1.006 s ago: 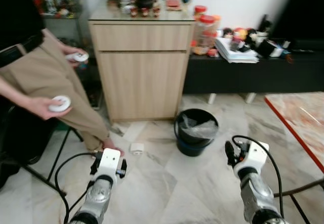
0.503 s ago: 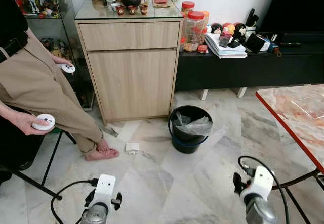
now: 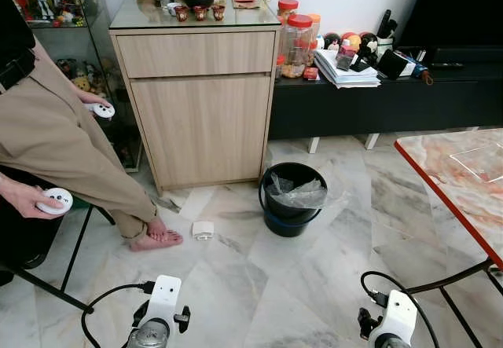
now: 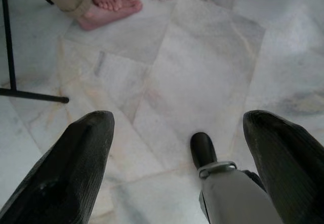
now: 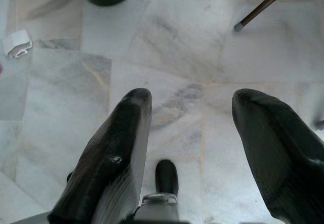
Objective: Picking trash to rubbish bin
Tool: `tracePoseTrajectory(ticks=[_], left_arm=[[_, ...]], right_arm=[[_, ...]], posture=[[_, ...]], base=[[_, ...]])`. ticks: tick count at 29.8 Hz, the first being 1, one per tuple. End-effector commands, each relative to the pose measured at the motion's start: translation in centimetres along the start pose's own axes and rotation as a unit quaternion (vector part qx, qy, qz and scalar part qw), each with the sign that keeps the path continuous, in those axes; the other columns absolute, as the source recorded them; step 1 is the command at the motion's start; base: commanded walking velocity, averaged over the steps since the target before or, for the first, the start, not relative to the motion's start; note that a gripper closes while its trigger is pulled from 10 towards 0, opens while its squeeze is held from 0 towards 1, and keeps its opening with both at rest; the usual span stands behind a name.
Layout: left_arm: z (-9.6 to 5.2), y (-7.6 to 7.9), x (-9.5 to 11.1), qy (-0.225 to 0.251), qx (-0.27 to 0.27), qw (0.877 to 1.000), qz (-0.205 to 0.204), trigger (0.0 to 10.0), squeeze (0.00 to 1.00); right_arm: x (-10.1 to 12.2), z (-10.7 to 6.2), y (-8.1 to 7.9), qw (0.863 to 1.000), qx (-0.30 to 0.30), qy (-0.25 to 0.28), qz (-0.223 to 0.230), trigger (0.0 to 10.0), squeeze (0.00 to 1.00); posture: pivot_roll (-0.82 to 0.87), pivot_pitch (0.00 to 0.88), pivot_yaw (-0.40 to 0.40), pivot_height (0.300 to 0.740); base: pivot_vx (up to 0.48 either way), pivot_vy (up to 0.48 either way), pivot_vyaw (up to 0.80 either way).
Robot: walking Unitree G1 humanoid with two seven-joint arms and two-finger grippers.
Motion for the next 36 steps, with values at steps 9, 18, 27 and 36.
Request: tracePoseTrajectory(ticks=[9,18,27,36], left_arm=[[-0.3,0.1,-1.3,-0.025,0.006,1.000,-0.006,10.0,0.00],[-0.4,-0.1,-1.6,-0.028,0.010,1.000,-0.008,10.0,0.00],[-0.4,0.0,-2.0,-0.037,0.012,0.999,-0.004,10.0,0.00],[-0.5,0.0,-2.1,-0.038,0.014,0.999,-0.006,10.0,0.00]], right_arm=[[0.0,0.0,0.1,1.000,-0.005,-0.004,0.005,10.0,0.00],[-0.1,0.0,-0.2,1.000,0.000,-0.008,-0.005,10.0,0.00],[-0.4,0.0,-0.1,1.000,-0.002,-0.013,-0.009,10.0,0.00],[-0.2,0.0,-0.1,1.000,-0.001,-0.012,-0.008,10.0,0.00]], posture=[[0.14,0.000,-0.103,0.740],[0.15,0.000,-0.106,0.740],[0.15,0.000,-0.106,0.740],[0.16,0.000,-0.111,0.740]], base=[[0.000,0.000,-0.80],[0.000,0.000,-0.80],[0.000,0.000,-0.80],[0.000,0.000,-0.80]])
Point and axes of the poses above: a point about 5 cm out from each wrist's last joint towards the gripper, its own z axis pointing out of the wrist towards the gripper, its own x axis along the axis of the wrist's last joint, y = z × x, the point moved 1 cm from there along z, pointing out of the wrist towards the gripper, and after that the axes turned 1 degree about -z, right-handed, at the moved point
